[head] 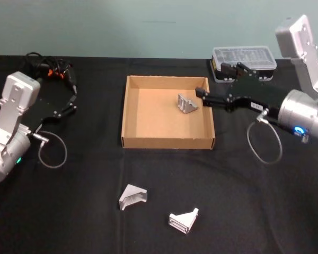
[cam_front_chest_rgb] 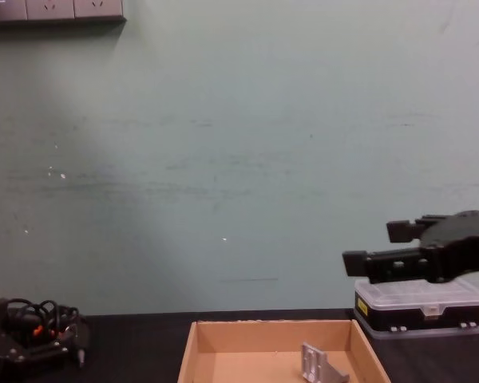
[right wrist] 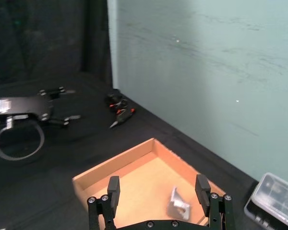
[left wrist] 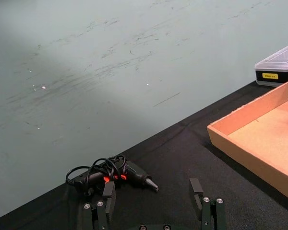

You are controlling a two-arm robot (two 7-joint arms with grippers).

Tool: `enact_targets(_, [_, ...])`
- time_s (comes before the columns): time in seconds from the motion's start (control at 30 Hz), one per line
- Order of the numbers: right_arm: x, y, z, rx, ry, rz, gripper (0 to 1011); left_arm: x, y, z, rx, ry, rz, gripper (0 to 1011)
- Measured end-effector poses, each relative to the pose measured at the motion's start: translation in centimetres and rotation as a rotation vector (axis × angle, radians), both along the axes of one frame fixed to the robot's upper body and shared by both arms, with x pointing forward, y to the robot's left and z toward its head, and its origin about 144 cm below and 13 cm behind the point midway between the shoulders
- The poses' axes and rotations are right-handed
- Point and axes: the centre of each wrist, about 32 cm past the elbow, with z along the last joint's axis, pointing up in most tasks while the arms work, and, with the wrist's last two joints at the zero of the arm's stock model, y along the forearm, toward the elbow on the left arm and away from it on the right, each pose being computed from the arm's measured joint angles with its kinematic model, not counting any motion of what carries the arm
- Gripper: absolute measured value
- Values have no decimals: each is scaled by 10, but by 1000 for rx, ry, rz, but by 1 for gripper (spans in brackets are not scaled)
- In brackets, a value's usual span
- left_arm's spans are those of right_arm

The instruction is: Use one hand to pick up the angle iron from the table and place it into the box.

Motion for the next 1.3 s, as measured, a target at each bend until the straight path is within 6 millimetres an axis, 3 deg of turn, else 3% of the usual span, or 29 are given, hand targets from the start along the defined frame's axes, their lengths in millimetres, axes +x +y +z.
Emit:
enact_targets(0.53, [-49,-30,-2,-70,104,173,1004,0,0,0,0,0,0,1000])
enact_targets(0.97, [-88,-21,-22,-103,195,222,1004,0,0,0,0,0,0,1000])
enact_targets(1.3, [-105,-10,-36,-148,239,251,1004,0,0,0,0,0,0,1000])
